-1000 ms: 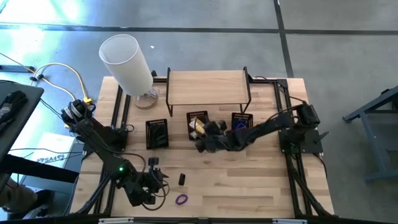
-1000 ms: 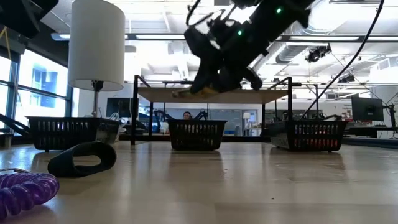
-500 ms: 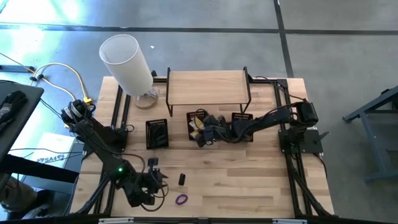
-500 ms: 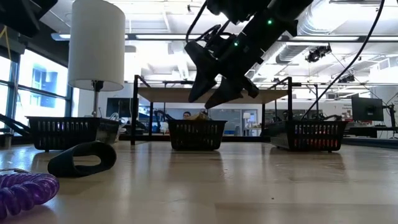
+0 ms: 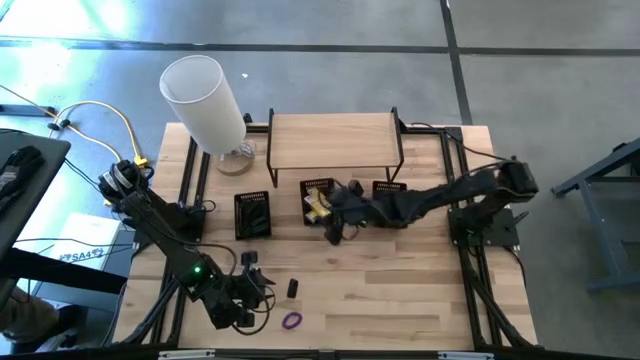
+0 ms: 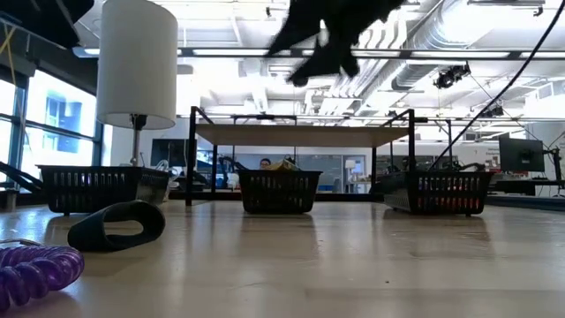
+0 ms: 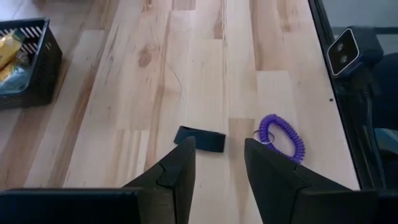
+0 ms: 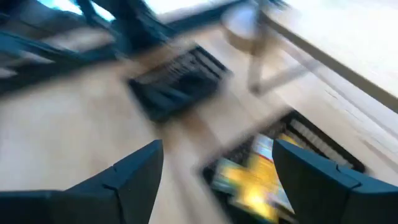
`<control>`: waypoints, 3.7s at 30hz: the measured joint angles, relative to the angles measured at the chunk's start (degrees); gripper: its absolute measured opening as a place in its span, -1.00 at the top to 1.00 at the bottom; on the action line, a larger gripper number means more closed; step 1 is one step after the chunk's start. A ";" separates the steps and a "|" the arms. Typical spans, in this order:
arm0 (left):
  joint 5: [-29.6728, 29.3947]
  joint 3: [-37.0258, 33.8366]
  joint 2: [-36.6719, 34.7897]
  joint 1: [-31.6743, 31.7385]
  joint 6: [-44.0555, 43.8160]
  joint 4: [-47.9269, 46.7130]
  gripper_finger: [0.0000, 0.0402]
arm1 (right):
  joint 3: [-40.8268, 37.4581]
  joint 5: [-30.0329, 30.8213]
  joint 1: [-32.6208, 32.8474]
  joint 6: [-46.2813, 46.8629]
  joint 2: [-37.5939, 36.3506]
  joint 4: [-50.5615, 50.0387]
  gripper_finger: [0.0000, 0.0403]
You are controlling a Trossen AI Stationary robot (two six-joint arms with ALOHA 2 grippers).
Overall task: Pick & Place Office Desk Supplies
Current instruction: Put the black rubber band into the left black bin
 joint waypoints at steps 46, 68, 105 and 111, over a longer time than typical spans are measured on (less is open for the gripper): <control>6.27 -0.02 9.60 9.92 10.50 3.38 -0.56 | 0.05 4.67 25.82 6.33 -3.54 -6.56 -0.44; 8.17 0.00 17.55 9.00 22.17 12.82 -0.56 | 0.05 4.73 26.19 6.48 -3.24 -5.07 -0.44; 11.52 0.07 20.41 9.86 20.71 14.38 0.51 | 0.05 4.73 26.17 6.21 -3.24 -5.11 -0.44; 10.33 0.00 20.32 9.88 20.37 13.99 0.95 | 0.05 4.72 26.17 5.86 -3.24 -5.11 -0.44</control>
